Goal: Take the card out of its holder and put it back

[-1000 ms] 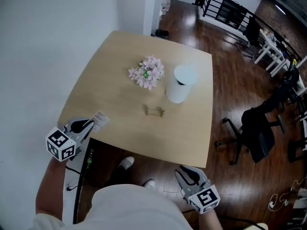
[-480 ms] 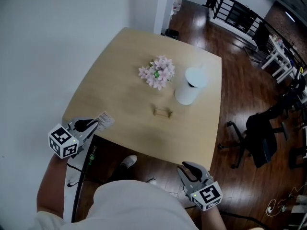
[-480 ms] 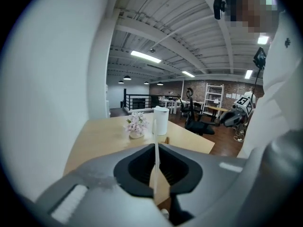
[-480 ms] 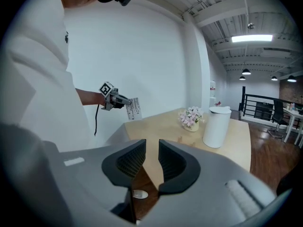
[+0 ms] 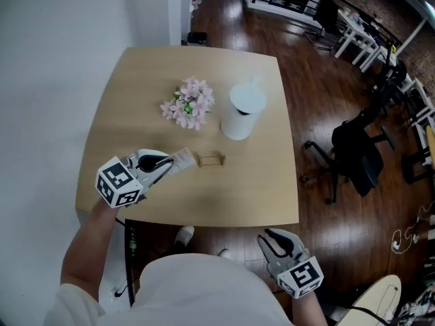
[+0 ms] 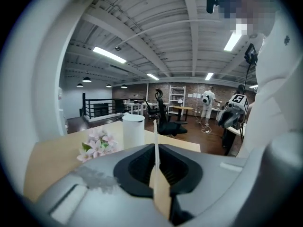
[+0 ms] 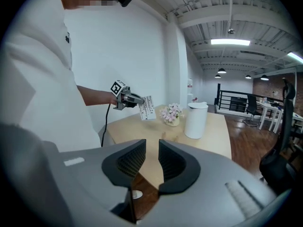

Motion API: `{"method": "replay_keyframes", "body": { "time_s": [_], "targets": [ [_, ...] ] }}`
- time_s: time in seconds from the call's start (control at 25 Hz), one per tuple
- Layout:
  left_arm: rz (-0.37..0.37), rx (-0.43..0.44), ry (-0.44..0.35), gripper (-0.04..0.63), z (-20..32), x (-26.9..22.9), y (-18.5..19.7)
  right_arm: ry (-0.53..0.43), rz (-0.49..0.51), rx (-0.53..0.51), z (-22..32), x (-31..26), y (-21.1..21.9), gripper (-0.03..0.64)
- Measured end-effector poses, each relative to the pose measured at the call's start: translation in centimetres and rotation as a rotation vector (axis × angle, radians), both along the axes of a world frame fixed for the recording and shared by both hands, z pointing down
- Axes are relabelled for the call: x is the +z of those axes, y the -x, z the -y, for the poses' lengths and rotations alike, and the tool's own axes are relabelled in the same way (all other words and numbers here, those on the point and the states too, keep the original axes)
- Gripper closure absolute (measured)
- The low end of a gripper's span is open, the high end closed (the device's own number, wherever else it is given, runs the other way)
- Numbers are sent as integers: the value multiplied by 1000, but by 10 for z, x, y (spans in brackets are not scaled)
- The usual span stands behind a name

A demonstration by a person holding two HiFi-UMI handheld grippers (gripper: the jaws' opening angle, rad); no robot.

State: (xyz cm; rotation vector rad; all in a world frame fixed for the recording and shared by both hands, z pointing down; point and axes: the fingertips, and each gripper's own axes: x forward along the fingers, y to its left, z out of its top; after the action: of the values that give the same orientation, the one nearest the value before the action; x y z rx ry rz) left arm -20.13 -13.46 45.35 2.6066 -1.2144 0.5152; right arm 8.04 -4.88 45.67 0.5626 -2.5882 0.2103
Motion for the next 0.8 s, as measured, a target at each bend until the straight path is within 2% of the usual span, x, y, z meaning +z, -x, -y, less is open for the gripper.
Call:
{"method": "replay_keyframes", "body": {
  "time_s": [0.2, 0.44, 0.8],
  "targets": [
    [15, 172, 10, 579, 48, 20, -34, -3, -11, 152, -5, -7, -9, 526],
    [42, 323, 28, 580, 89, 49, -59, 8, -17, 334, -23, -7, -15, 528],
    [66, 422, 95, 580, 119, 87, -69, 46, -34, 518, -54, 0, -19, 526]
  ]
}}
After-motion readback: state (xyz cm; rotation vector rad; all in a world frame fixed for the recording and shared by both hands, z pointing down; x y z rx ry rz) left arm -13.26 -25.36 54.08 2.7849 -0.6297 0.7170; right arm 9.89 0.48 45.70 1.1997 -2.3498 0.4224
